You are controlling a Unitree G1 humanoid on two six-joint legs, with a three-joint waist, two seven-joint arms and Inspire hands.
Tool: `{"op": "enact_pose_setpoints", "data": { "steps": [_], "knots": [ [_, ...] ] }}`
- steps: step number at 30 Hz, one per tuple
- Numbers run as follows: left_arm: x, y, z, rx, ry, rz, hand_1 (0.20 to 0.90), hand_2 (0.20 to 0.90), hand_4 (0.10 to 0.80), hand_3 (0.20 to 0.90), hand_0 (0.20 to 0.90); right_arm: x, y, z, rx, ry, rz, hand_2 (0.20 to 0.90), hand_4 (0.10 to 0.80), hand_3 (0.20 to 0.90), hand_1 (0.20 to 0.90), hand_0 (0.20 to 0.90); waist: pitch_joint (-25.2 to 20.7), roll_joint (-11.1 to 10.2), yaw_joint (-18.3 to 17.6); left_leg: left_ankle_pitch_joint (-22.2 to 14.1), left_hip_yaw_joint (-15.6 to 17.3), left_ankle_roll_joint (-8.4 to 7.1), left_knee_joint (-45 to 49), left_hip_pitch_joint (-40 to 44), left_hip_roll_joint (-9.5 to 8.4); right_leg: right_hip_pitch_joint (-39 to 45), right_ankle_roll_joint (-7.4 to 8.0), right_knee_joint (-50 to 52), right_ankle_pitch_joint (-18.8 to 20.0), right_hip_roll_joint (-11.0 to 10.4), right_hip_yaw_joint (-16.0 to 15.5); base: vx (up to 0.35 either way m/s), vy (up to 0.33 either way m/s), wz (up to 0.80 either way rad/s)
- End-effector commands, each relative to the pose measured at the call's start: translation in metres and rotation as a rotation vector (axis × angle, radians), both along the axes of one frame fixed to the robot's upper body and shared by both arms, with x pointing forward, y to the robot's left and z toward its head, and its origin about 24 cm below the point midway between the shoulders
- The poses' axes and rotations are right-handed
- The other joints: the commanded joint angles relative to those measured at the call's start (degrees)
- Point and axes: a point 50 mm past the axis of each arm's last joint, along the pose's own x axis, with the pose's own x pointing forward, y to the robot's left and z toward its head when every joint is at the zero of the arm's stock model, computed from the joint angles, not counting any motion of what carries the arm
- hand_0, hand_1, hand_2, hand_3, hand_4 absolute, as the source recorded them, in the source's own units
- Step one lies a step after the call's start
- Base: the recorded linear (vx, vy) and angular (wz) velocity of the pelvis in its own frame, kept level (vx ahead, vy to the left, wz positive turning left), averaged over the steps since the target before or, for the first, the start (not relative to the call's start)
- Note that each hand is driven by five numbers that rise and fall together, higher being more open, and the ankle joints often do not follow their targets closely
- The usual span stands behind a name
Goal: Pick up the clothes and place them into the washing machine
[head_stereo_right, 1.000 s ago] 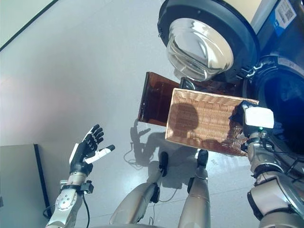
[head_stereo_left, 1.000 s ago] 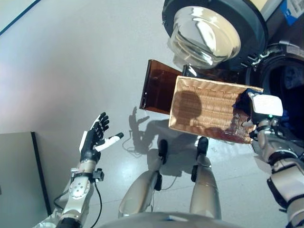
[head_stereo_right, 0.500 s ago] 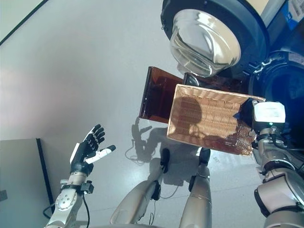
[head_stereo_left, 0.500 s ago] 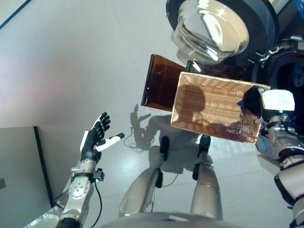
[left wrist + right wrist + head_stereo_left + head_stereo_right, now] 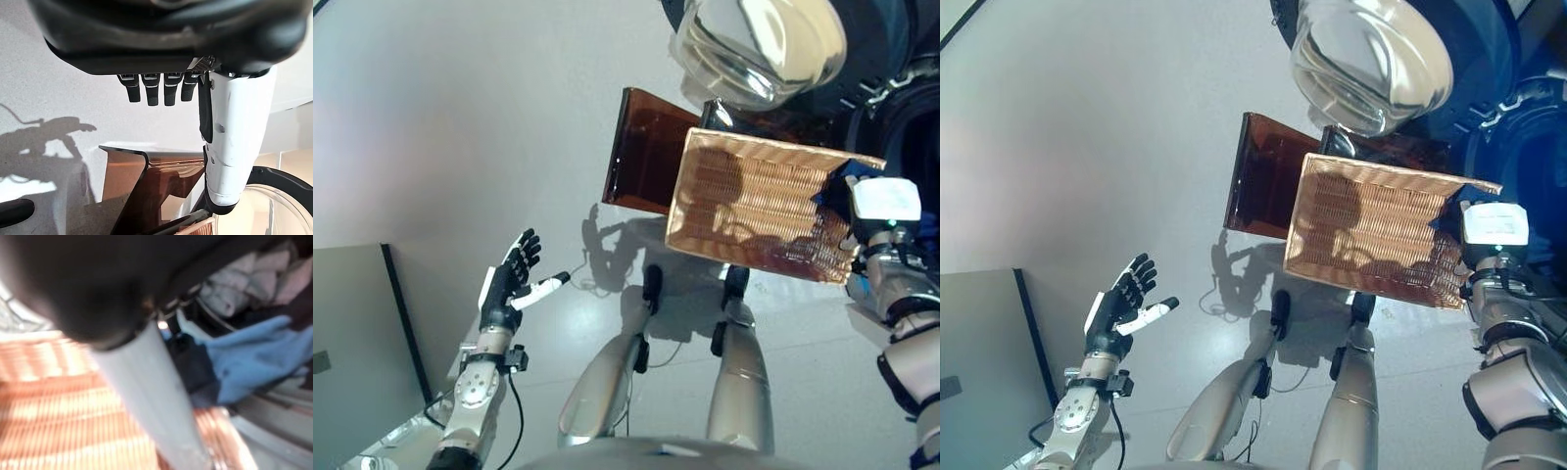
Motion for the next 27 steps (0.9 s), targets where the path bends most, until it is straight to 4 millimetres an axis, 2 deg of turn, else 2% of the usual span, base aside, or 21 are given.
{"op": "enact_pose_setpoints", "data": {
  "steps": [1,12,13,27],
  "knots": [
    [-0.0011,0.022,0.0301,0.042,-0.151,0.048,0.9,0.9,0.8,0.9,0.9,-0.0063,-0.0252,0.0392,-0.146,-0.042,-0.072,0.9,0.8,0.9,0.9,0.9,-1.19,0.75,-0.33,-1.75,-0.4,-5.8,-0.82,-1.15,0.31,0.47,-0.29,-2.87,-0.73,1.59,0.9,0.0,0.0,0.0],
    [0.0011,0.0231,0.0321,0.055,-0.157,0.063,0.9,0.9,0.8,0.9,0.9,-0.0044,-0.0255,0.0379,-0.141,-0.015,-0.122,0.9,0.8,0.9,0.9,0.9,-1.18,0.73,-0.09,-1.65,-0.4,-5.75,-0.82,-2.08,0.1,-1.38,-0.49,-1.69,-0.87,1.41,1.17,-0.001,0.0,0.0],
    [0.0023,0.0233,0.0326,0.059,-0.159,0.067,0.9,0.9,0.8,0.9,0.9,-0.0031,-0.0235,0.0357,-0.134,-0.013,-0.118,0.2,0.3,0.2,0.2,0.2,-1.18,0.6,-0.13,-1.65,-0.34,-5.78,-0.82,-2.08,0.1,-1.37,-0.52,-1.59,-0.87,1.45,1.34,0.0,0.0,0.0],
    [0.0028,0.0292,0.0333,0.078,-0.158,0.088,0.9,0.9,0.8,0.9,0.9,-0.003,-0.0236,0.0369,-0.112,-0.033,-0.118,0.2,0.3,0.2,0.2,0.2,-1.75,0.26,-0.37,-1.82,-0.55,-5.92,-0.82,-1.51,-0.14,-0.28,-0.56,-2.01,-0.88,1.42,1.15,0.0,0.0,0.0]
  ]
}}
